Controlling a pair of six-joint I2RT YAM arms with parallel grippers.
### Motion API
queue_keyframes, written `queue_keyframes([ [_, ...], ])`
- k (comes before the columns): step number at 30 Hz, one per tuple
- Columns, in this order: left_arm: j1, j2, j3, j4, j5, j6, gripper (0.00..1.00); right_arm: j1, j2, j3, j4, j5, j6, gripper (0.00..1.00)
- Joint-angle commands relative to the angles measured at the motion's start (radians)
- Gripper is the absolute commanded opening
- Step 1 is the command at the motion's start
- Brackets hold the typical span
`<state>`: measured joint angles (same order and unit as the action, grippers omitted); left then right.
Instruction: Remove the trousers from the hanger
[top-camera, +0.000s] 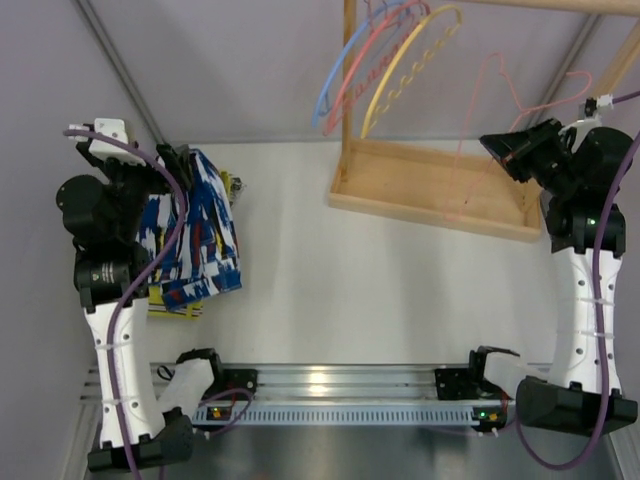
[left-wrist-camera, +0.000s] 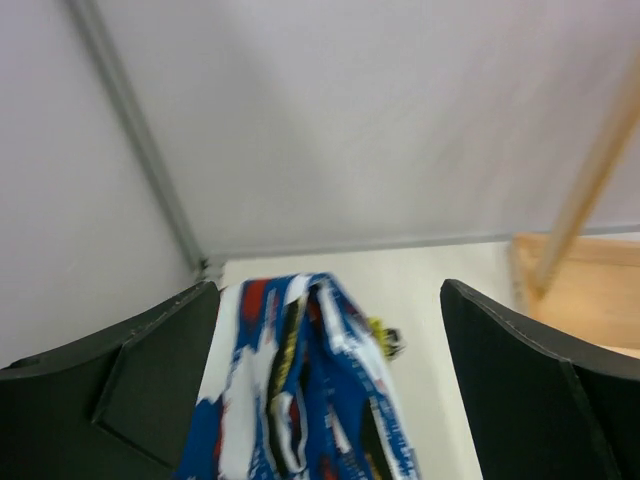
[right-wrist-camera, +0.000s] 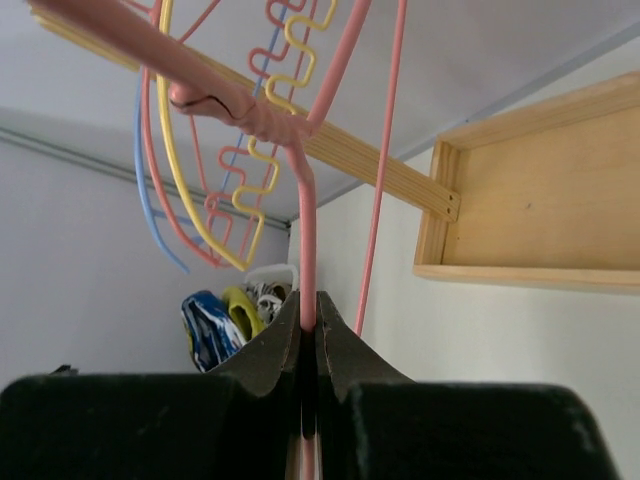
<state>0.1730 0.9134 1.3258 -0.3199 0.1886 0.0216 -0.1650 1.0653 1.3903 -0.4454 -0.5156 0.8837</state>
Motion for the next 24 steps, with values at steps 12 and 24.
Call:
queue_keyframes([
  [12,-0.469,0.330,0.432,-0.132,0.215,0.270,0.84,0.114,0.116,0.242,-0.107,0.241,-0.081,0.00],
  [24,-0.817,0.415,0.445,-0.134,0.091,0.264,0.92,0.101,0.386,0.622,-0.231,0.267,-0.318,0.00],
])
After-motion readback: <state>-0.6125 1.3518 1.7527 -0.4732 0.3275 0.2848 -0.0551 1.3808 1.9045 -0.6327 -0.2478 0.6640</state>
